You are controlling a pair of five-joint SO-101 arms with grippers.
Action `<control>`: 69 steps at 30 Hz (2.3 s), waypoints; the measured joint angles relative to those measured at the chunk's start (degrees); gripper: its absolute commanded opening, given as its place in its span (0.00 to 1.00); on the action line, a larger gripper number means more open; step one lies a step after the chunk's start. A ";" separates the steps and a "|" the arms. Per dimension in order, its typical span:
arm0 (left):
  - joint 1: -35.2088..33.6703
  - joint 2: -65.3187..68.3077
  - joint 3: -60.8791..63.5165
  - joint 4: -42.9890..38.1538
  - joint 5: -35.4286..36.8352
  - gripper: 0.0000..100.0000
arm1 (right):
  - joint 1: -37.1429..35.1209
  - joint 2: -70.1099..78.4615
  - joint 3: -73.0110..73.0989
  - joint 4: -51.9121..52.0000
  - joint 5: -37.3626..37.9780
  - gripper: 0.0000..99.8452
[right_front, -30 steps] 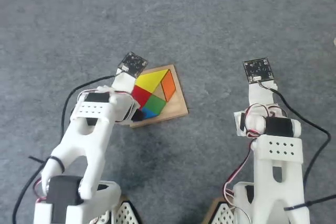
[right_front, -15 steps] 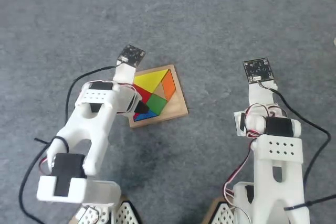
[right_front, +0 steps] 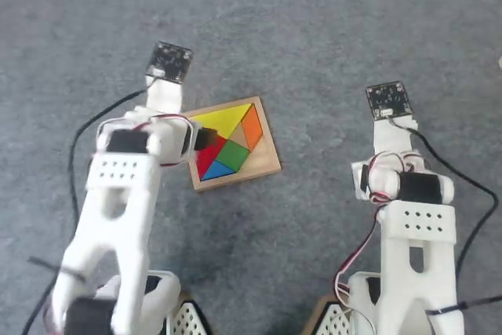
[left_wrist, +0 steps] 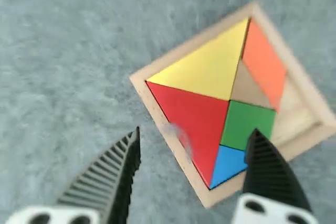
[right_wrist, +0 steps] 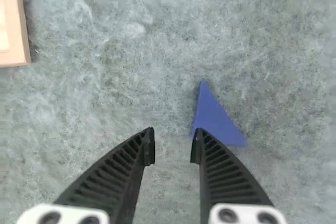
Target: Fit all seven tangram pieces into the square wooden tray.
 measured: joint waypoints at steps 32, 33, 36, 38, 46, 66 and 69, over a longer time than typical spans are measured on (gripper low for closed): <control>0.00 -12.04 16.44 -2.37 6.51 0.31 | 1.23 37.80 -18.55 9.58 26.90 0.24; 0.00 -12.04 16.70 -2.37 6.51 0.31 | 0.70 37.80 -17.85 8.97 27.43 0.24; 0.00 -12.04 17.32 -3.08 6.51 0.31 | 0.79 37.80 -16.97 8.26 30.59 0.24; 0.00 -12.04 17.85 -3.78 6.51 0.31 | 0.79 37.80 -16.97 8.18 32.79 0.24; 0.00 -12.04 18.37 -3.96 6.51 0.31 | 7.12 37.80 -16.97 8.79 41.93 0.24; 0.00 -12.04 18.37 -3.96 6.51 0.31 | 11.08 40.53 -8.97 -6.95 50.02 0.30; 0.00 -12.04 18.37 -3.96 6.51 0.31 | 11.08 44.04 -8.97 -7.65 49.85 0.30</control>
